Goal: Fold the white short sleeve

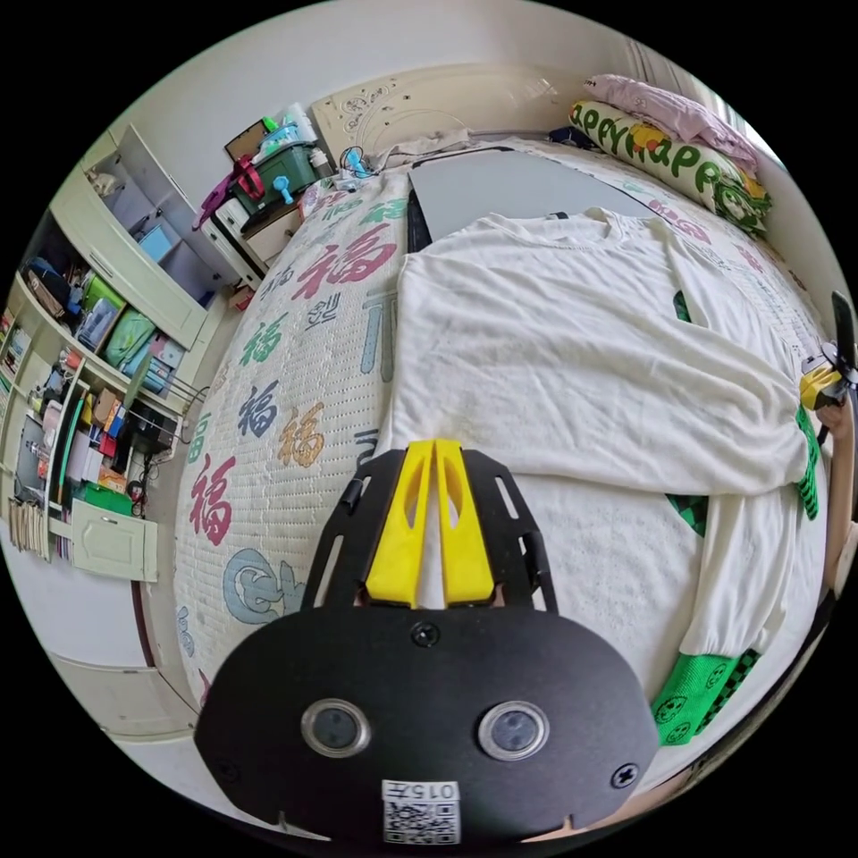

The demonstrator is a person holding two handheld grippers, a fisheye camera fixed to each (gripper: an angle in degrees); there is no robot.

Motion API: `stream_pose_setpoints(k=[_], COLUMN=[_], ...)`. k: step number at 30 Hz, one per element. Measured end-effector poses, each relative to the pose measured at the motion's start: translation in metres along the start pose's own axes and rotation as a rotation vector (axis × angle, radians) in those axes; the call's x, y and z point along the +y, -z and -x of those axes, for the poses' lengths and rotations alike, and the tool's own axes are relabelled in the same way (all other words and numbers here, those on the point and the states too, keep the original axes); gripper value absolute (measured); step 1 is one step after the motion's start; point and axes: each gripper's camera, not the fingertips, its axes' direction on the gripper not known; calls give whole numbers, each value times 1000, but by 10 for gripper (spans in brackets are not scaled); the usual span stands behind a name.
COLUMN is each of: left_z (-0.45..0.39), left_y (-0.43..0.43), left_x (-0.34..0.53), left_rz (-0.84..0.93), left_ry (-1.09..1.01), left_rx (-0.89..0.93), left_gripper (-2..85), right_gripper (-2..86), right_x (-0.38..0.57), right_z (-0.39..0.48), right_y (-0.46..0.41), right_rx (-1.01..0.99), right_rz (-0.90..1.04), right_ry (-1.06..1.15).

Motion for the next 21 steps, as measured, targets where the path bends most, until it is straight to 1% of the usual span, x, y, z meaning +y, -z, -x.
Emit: stream_pose_setpoints(k=[4,7,8,11,13,16,19,21], left_z=[12,19,17,-19,-57,-99,-125,-145], left_y=[-8,-3,6,45,73,82,69,46], left_x=[-8,-11,-11,-5,2,7,3,-4], left_rz=[20,14,-22,-158,-256,-312,-297,-251], left_ry=[9,21,4,-141,-281,-414,-457,-502], left_rx=[-13,7,55,207,418,605,657,654], left_gripper=[1,2,4,12,25,51,67,70], right_gripper=[6,26,46,69,76,81,77,61], right_x=[-3,-6,-7,-7,-11,-19,-27,-29], right_z=[-9,-8,-10,-19,-15,-6,4,8], right_y=[3,7,11,19,15,2,-20,-26], right_rx=[-41,-58,-68,-94,-98,-61,-79,-40], right_rz=[-4,-27,-64,-191,-164,-145,-74,-45], right_ry=[-20,-18,-33,-116,-100,-111,-87,-96])
